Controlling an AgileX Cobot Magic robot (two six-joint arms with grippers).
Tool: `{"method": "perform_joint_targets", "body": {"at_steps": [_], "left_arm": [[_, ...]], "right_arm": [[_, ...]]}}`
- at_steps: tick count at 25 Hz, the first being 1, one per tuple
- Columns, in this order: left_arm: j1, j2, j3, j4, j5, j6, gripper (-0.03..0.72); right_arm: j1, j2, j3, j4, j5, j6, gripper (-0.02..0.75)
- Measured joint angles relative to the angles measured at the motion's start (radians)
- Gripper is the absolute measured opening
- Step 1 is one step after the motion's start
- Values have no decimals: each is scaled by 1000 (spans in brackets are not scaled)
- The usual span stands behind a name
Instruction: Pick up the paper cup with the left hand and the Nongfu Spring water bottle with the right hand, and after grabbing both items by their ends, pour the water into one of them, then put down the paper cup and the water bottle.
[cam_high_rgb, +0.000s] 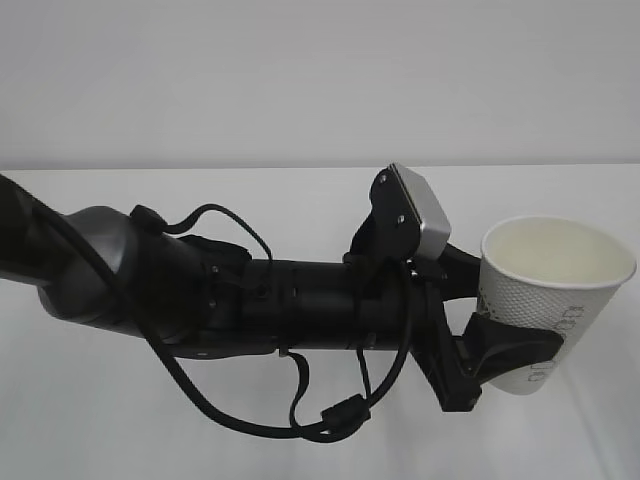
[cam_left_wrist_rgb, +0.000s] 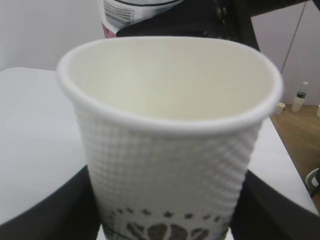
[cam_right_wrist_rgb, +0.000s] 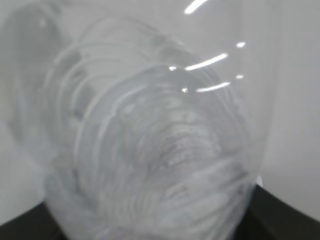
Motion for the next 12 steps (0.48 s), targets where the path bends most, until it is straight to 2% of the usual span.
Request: {"method": "perform_joint_targets", "body": {"at_steps": [12], "left_arm": [[0, 4, 0, 0, -38, 0, 510]], "right_arm": [[0, 0, 0, 2, -2, -140, 451]]}}
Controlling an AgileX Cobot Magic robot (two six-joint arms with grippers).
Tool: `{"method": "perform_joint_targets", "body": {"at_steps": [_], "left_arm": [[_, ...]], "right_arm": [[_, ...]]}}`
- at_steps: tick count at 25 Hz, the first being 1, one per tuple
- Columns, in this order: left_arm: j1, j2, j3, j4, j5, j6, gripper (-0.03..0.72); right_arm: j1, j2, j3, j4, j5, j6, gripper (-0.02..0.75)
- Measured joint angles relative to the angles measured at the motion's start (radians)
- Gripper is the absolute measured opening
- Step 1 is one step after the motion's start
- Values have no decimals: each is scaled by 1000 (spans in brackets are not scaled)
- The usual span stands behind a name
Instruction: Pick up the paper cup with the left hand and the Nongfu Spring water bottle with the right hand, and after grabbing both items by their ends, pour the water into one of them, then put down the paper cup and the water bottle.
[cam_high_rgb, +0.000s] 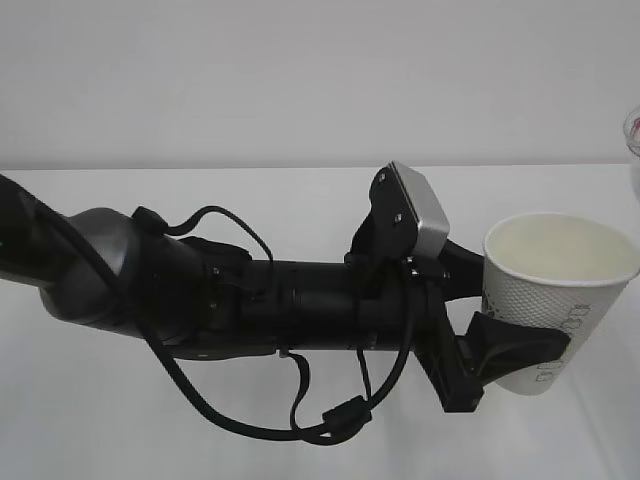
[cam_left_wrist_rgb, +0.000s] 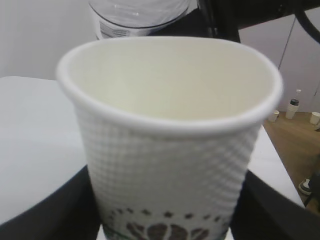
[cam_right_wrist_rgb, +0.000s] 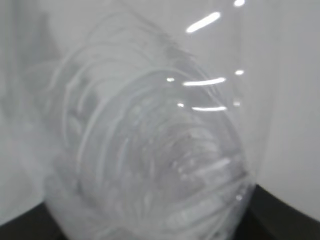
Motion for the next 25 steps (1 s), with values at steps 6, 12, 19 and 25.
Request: {"method": "perform_joint_targets", "body": {"at_steps": [6, 12, 19, 25], "left_arm": [[0, 0, 0, 0, -6, 0, 510], [0, 0, 0, 0, -6, 0, 510], [0, 0, 0, 0, -6, 0, 510], [0, 0, 0, 0, -6, 0, 510]], "right_arm": [[0, 0, 0, 1, 0, -4, 451], [0, 0, 0, 1, 0, -4, 451], [0, 0, 0, 1, -2, -10, 451], [0, 0, 0, 1, -63, -63, 451]]}}
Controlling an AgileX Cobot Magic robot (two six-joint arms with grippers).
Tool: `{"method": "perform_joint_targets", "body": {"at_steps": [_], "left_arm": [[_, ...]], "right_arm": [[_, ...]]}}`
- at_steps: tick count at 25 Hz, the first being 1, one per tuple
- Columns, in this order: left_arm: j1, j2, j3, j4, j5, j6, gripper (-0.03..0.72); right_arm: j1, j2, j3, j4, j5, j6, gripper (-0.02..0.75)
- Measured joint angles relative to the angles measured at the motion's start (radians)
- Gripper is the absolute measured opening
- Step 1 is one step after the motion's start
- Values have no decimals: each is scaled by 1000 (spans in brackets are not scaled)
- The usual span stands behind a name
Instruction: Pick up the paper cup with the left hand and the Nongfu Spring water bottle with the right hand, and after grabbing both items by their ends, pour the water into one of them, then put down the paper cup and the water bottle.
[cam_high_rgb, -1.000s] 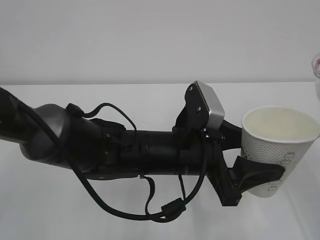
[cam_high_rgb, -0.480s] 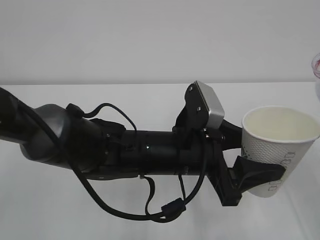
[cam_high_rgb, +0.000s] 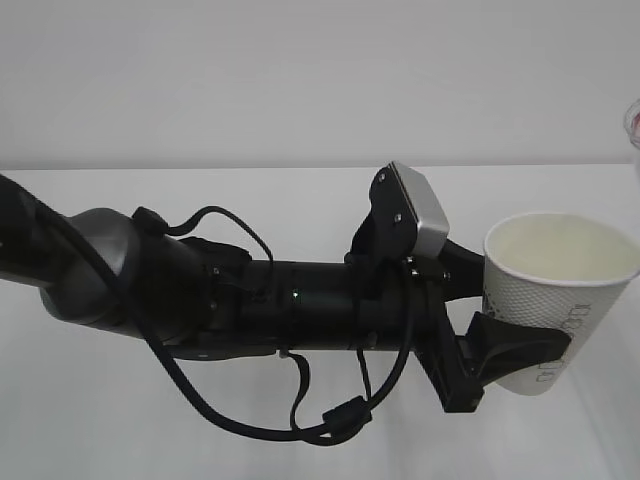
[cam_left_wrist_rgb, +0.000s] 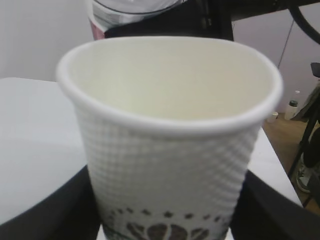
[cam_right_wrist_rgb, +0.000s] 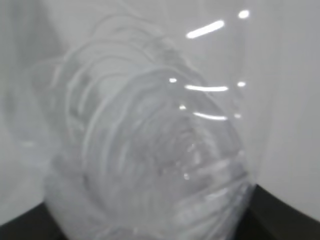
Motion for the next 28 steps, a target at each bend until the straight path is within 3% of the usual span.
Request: {"method": "perform_joint_targets", "body": {"at_steps": [13, 28], "left_arm": [[0, 0, 0, 0, 0, 0, 510], [0, 0, 0, 0, 0, 0, 510]], "right_arm": [[0, 0, 0, 1, -34, -209, 451], [0, 0, 0, 1, -34, -309, 451]]}}
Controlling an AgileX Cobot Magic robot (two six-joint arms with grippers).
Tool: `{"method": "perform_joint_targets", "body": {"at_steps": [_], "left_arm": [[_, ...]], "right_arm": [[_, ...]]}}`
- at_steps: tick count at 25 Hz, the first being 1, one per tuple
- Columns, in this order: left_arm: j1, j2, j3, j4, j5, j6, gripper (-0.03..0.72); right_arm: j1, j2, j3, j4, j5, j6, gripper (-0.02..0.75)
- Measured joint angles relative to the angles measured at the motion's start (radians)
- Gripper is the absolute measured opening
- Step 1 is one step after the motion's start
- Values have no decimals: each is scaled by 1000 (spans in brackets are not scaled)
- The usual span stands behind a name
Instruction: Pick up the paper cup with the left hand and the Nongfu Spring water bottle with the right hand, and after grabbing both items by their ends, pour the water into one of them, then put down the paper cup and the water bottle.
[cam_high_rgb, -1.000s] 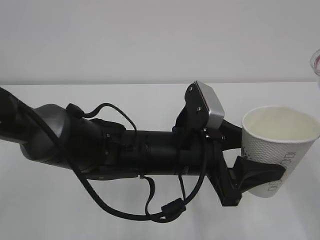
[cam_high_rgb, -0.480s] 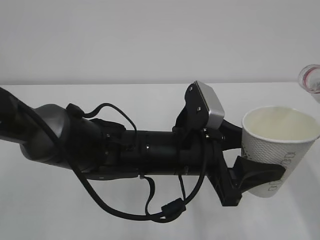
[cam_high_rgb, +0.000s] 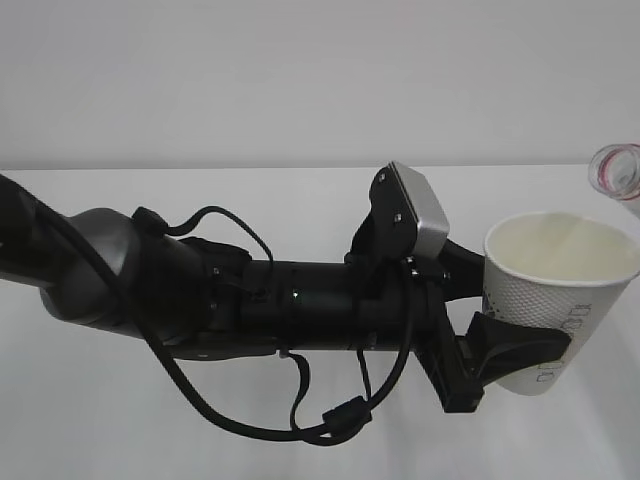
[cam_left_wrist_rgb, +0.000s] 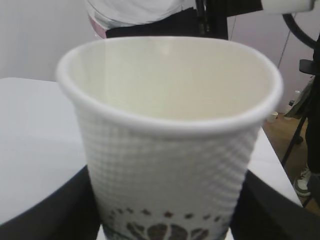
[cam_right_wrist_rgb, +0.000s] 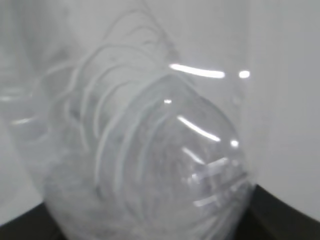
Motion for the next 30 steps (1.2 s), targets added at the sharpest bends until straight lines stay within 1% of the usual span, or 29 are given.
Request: {"method": "perform_joint_targets", "body": {"at_steps": [19, 30], "left_arm": [[0, 0, 0, 0, 0, 0, 510], [0, 0, 0, 0, 0, 0, 510]], "right_arm": [[0, 0, 0, 2, 0, -88, 450], [0, 0, 0, 2, -43, -123, 450]]}}
